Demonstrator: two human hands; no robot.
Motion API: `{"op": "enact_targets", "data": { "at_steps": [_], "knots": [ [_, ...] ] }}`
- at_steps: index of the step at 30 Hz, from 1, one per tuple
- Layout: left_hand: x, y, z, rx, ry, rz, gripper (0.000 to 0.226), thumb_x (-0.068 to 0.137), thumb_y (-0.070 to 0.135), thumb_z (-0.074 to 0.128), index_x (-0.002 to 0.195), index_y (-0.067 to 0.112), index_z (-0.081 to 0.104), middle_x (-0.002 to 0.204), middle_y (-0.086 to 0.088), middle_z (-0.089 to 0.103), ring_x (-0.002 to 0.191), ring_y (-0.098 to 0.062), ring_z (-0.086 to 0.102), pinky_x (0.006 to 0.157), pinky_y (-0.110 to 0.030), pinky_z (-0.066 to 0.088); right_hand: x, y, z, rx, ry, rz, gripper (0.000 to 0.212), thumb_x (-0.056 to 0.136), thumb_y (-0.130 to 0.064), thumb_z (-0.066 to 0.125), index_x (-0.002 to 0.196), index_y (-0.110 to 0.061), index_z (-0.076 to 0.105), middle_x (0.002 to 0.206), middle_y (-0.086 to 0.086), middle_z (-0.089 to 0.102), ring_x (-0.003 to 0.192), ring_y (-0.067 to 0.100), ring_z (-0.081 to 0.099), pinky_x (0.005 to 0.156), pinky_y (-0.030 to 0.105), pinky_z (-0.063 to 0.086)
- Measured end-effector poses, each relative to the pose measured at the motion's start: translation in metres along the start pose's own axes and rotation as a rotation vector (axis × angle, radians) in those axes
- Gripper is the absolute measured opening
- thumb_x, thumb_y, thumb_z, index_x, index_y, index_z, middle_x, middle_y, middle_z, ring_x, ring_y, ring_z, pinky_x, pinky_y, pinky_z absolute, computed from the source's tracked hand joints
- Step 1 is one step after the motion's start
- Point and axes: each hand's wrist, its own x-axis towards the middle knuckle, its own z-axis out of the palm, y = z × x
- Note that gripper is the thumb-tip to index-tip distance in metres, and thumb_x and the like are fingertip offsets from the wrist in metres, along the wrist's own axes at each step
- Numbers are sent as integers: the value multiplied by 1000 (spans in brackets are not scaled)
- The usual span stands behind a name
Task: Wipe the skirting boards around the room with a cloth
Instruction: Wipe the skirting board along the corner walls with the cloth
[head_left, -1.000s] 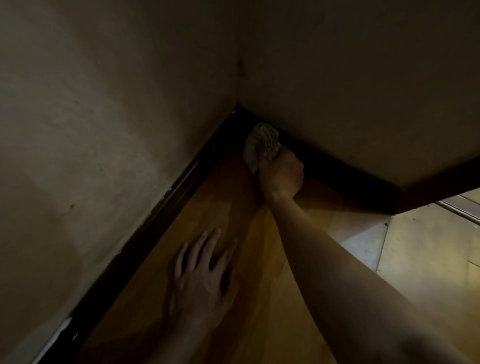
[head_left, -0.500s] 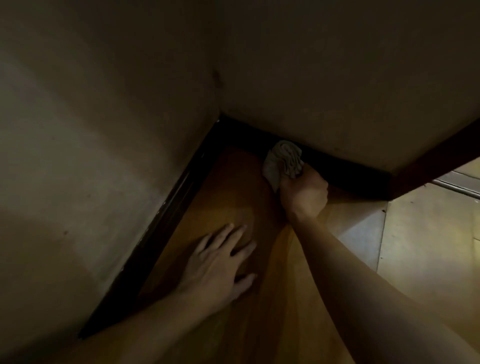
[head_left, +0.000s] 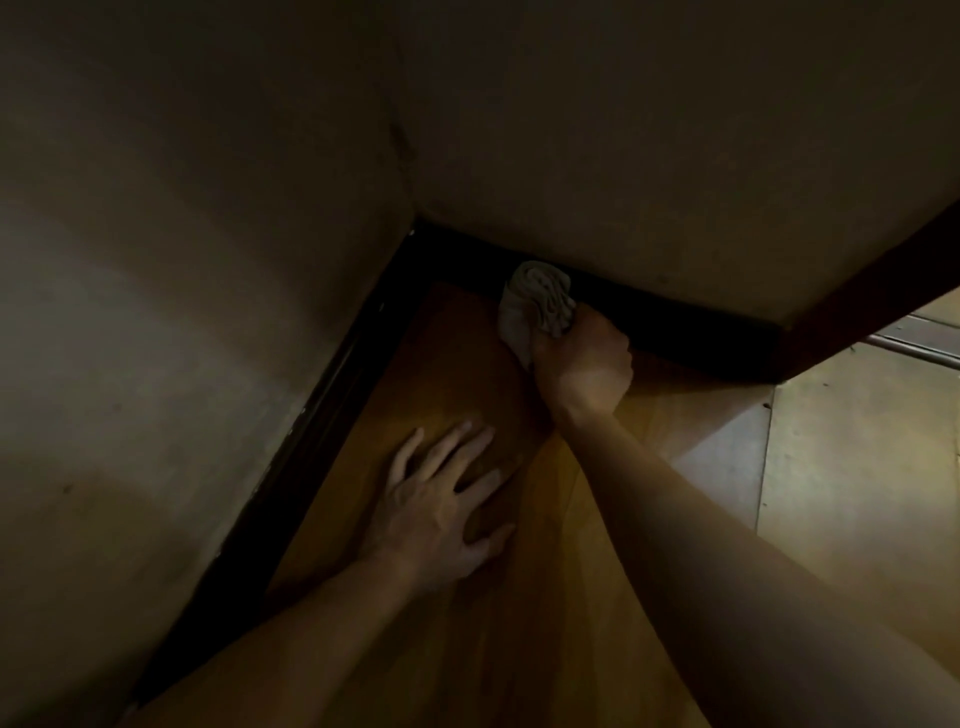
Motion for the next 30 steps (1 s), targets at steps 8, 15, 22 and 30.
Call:
{"op": "enact_targets", "data": {
  "at_steps": [8,15,22,30],
  "knots": [
    [-2,-2,2,42,80,22,67,88,66,42,151,45,37,151,0,50,140,-27,45,112,-54,21,0,-29,22,-35,-80,0,41,84,-57,59,99,-19,68,103,8,69,97,34,66,70,33,45],
    [-3,-4,1,21,58,34,61,88,66,45,144,43,50,153,-1,48,150,-21,29,114,-55,18,-3,-6,8,-41,53,67,37,84,-55,61,95,-20,67,93,6,69,87,32,68,64,29,39],
    [-2,-2,1,-29,73,27,62,82,61,52,141,41,54,159,5,39,149,-19,30,115,-56,23,-3,14,-14,-31,55,23,45,83,-61,56,100,-20,65,96,8,69,87,34,67,64,31,43],
    [-1,-1,3,-28,87,19,61,82,59,51,140,40,56,159,5,38,149,-18,30,117,-55,25,-3,18,-18,-3,87,-11,54,80,-67,54,101,-18,65,95,8,70,85,35,68,63,30,42]
  ]
}}
